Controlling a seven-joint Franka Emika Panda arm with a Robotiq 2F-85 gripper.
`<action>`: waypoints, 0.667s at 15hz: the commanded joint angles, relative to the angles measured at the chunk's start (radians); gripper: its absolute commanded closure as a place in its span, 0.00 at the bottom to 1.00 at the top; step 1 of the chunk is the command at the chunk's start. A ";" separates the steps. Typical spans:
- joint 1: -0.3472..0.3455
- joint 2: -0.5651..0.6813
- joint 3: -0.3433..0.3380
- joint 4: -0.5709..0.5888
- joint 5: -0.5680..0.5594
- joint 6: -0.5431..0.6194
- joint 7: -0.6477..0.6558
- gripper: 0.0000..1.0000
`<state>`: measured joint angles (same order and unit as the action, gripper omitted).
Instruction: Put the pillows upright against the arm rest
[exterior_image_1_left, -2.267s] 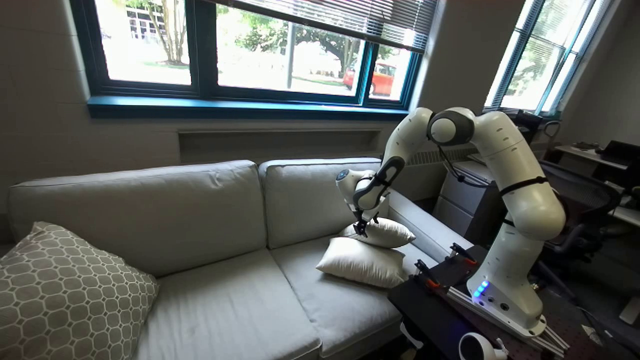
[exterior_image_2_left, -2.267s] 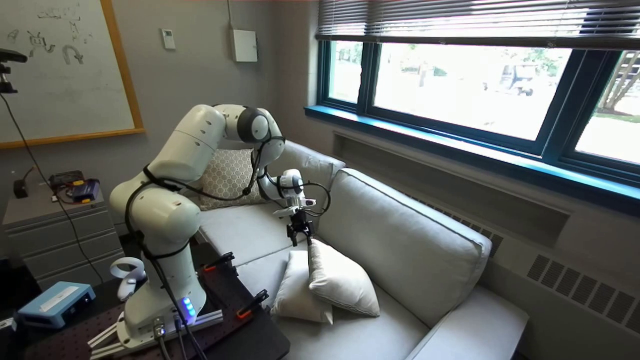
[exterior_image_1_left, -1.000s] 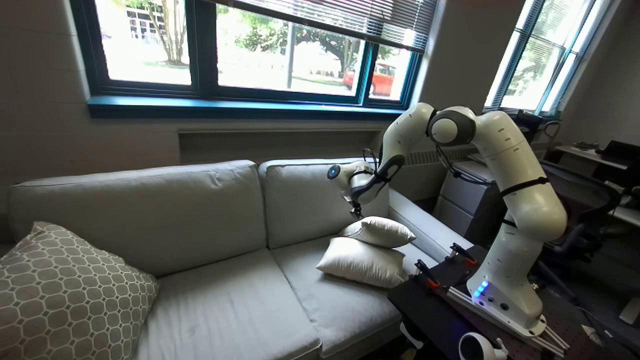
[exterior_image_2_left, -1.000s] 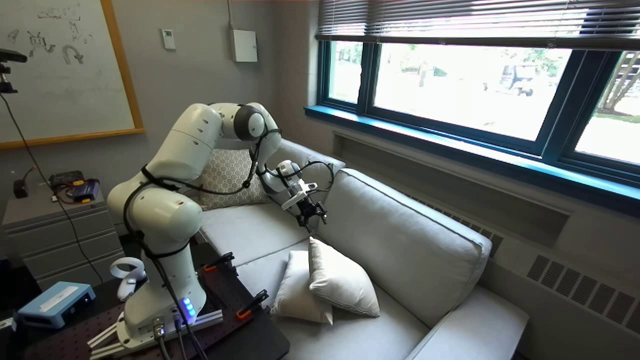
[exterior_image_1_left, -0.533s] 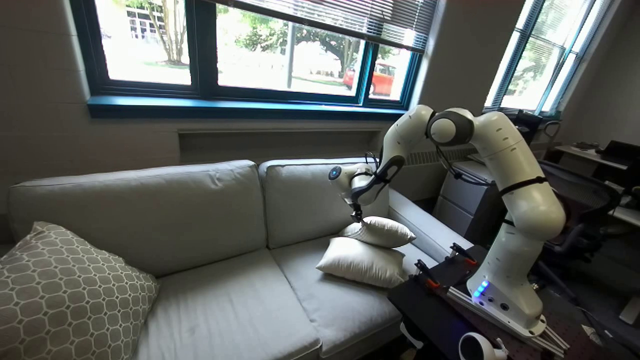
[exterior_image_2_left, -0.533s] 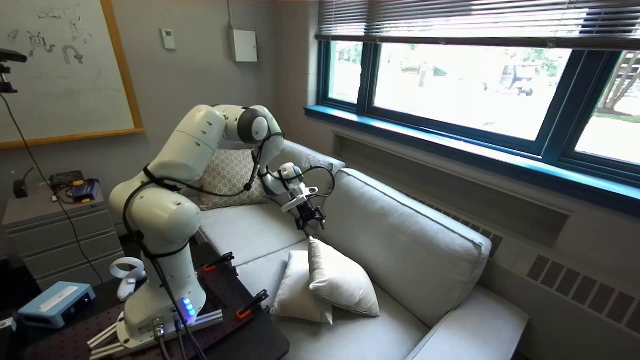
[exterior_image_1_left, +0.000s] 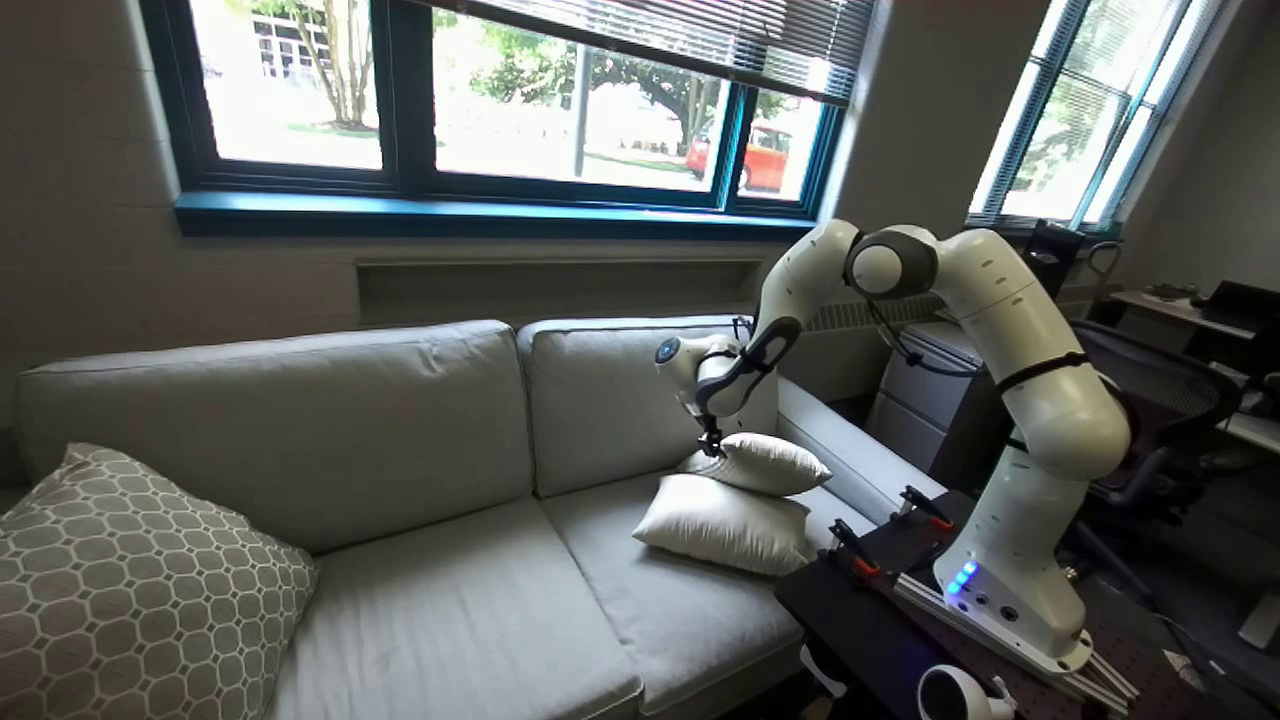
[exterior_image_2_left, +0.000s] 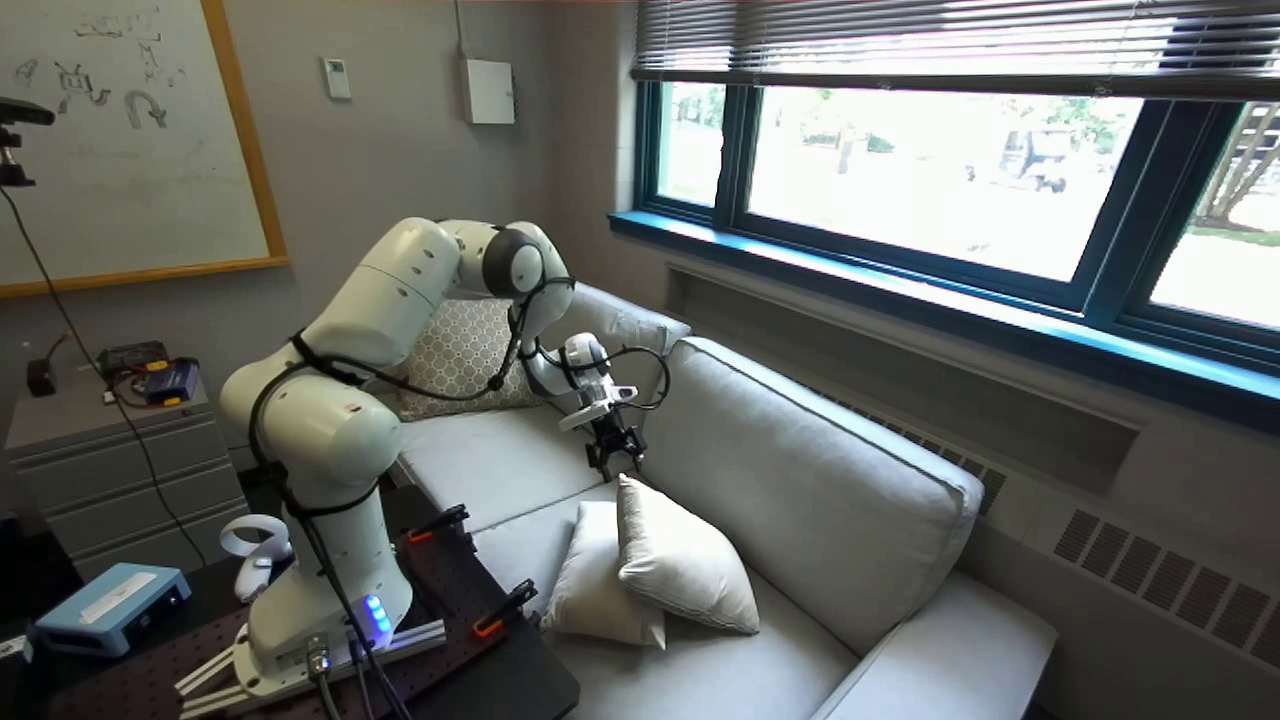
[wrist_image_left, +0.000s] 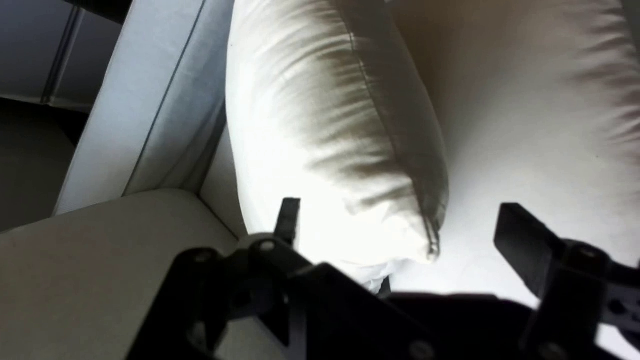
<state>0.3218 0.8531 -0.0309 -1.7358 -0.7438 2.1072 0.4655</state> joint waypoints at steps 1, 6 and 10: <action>-0.005 0.055 -0.002 0.063 0.023 -0.002 -0.020 0.00; -0.011 0.120 -0.026 0.095 0.007 0.022 -0.043 0.00; -0.007 0.174 -0.059 0.125 -0.042 0.048 -0.086 0.05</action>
<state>0.3176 0.9806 -0.0717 -1.6634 -0.7529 2.1427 0.4294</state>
